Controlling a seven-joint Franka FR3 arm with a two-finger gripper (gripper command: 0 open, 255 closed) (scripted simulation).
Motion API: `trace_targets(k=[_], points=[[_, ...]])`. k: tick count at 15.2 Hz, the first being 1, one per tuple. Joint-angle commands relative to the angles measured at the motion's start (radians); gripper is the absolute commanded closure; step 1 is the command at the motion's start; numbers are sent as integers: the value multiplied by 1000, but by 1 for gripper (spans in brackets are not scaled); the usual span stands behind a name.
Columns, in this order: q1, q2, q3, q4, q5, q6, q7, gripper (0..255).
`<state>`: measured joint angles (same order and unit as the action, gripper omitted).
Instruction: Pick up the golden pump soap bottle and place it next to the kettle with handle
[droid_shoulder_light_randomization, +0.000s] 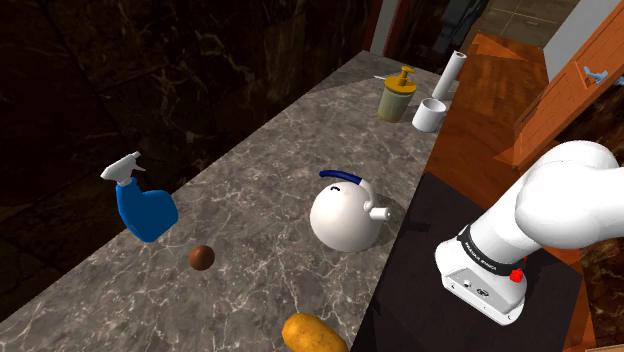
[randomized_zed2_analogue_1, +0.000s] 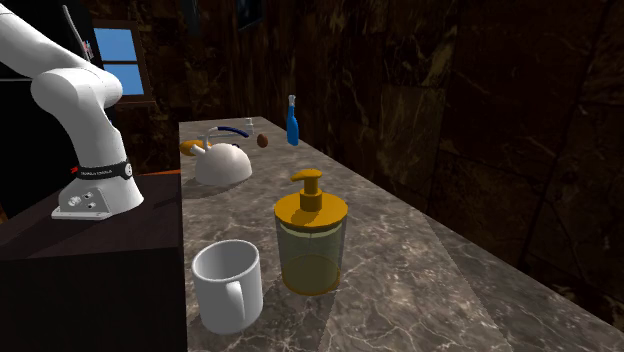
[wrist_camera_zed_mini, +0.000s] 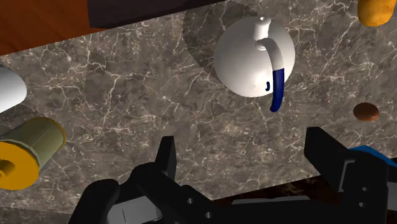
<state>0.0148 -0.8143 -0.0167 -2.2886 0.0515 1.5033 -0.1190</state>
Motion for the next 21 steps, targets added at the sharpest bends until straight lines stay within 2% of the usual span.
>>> trace_targets(k=[1, 12, 21], points=[[0, 0, 0, 0, 0, 0, 0, 0], [-57, 193, -179, -41, -111, 252, -188, 0], [-81, 441, -327, 36, -125, 444, -346, 0]])
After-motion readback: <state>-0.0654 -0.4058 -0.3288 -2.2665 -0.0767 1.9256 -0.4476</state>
